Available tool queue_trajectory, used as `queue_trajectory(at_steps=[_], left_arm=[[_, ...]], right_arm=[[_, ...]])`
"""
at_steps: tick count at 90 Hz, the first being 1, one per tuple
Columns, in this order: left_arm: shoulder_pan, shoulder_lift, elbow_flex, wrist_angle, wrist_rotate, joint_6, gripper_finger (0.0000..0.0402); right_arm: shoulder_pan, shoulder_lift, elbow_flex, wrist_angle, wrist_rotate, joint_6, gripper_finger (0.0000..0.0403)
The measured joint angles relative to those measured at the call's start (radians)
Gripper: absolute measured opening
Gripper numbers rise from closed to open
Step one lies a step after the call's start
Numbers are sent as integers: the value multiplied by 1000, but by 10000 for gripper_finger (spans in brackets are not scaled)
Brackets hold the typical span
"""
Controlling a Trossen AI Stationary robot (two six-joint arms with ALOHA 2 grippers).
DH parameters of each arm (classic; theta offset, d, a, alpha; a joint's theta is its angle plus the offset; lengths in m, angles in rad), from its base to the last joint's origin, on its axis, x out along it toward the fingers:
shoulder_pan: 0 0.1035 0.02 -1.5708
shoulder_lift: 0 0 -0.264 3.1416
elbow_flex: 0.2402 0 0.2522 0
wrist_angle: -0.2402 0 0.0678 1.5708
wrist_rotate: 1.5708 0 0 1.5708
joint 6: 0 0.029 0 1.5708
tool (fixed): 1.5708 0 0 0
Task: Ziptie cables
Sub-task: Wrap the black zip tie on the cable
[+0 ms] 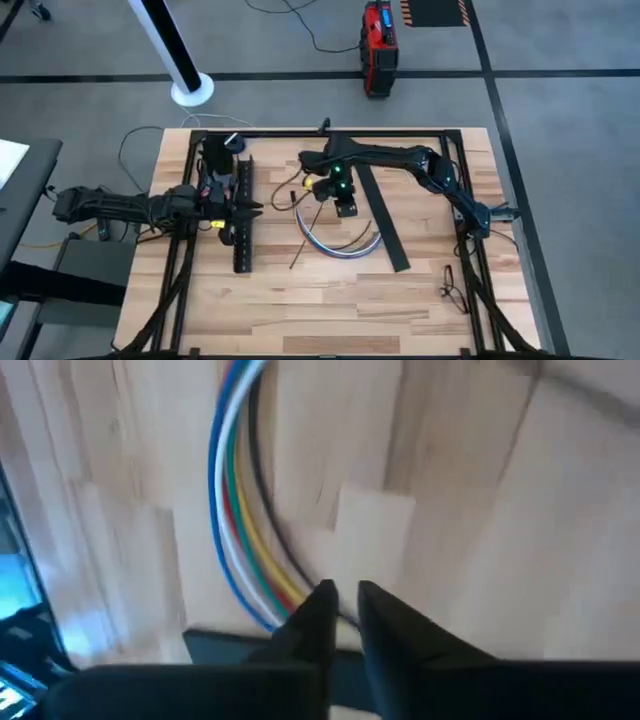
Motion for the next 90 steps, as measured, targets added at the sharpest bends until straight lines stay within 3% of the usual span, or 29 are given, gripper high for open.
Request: queue_trajectory(at_steps=[16, 38, 65, 75, 90], left_arm=[[0, 0, 0, 0, -15, -23, 81], [0, 3, 0, -21, -12, -77, 81], [0, 130, 1, -26, 34, -76, 61], [0, 215, 24, -29, 85, 15, 31], [-18, 338, 67, -28, 132, 312, 4]], right_arm=[[3, -220, -260, 158, 49, 119, 6], [-7, -550, -682, 552, 57, 357, 1], [20, -725, -1063, 1112, 52, 534, 0], [20, -739, -1133, 1264, 50, 550, 0], [17, -740, -1191, 1424, 49, 555, 0]])
